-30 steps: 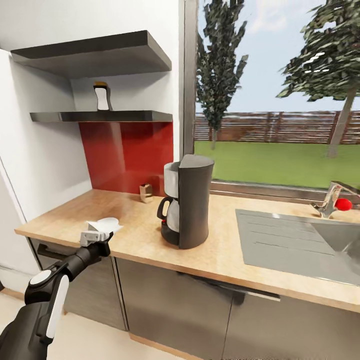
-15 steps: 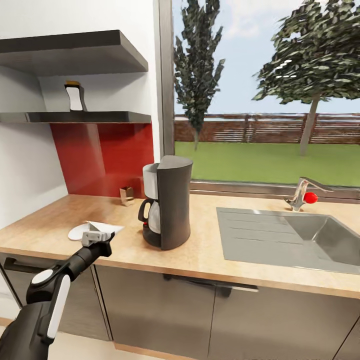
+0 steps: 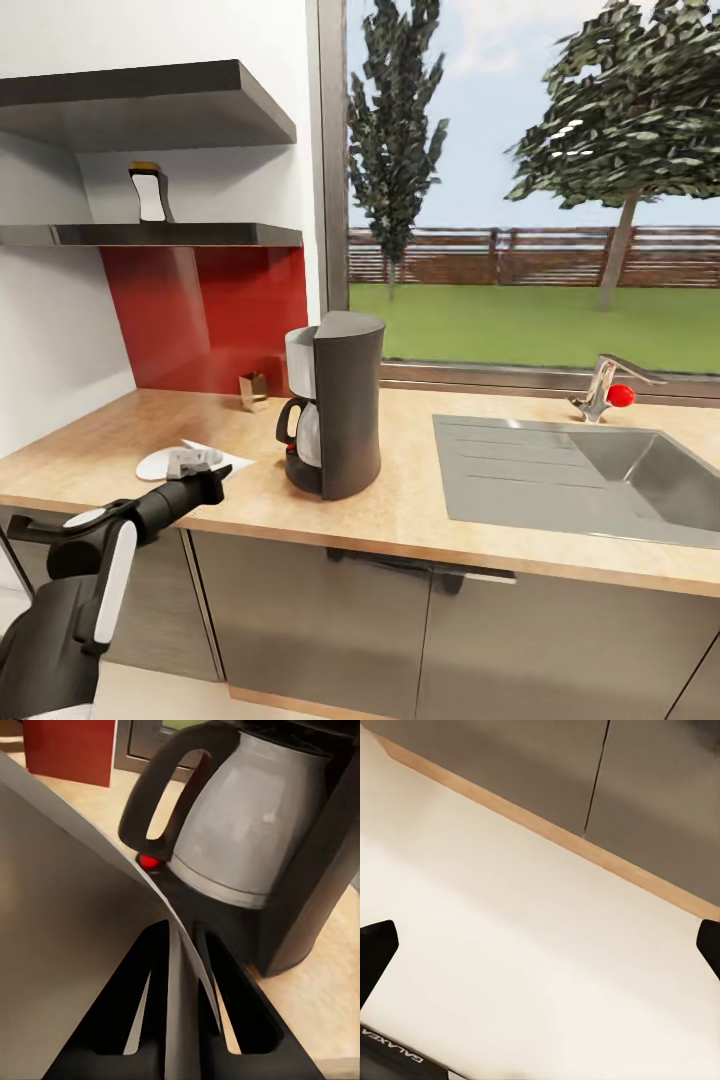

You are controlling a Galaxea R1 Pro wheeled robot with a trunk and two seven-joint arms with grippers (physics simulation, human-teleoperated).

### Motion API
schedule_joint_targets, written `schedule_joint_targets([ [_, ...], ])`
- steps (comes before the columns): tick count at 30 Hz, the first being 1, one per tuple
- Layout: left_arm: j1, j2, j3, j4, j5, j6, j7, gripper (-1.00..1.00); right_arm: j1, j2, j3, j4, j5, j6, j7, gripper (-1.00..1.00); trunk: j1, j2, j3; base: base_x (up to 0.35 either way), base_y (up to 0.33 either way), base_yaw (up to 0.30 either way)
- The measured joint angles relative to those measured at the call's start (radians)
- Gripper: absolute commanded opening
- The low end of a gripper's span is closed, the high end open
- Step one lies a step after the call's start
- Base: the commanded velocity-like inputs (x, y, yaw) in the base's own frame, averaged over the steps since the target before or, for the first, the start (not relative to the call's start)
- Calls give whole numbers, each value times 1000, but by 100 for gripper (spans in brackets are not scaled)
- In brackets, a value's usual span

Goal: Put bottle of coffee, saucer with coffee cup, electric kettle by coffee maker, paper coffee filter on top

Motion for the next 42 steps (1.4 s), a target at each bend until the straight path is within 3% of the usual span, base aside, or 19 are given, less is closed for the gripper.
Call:
schedule_joint_targets([
  [9,-4,10,30,4,0,2,-3,-100,0,0,1,0,-1,0,-1,100,0,0,0,0,63,0],
  [21,-4,20,40,9,-1,-5,-3,-100,0,1,0,0,0,1,1,100,0,0,0,0,75,-72],
  [42,-4,22,42,11,-1,-4,-3,-100,0,0,0,0,-1,-1,-1,100,0,0,0,19,231,-46],
])
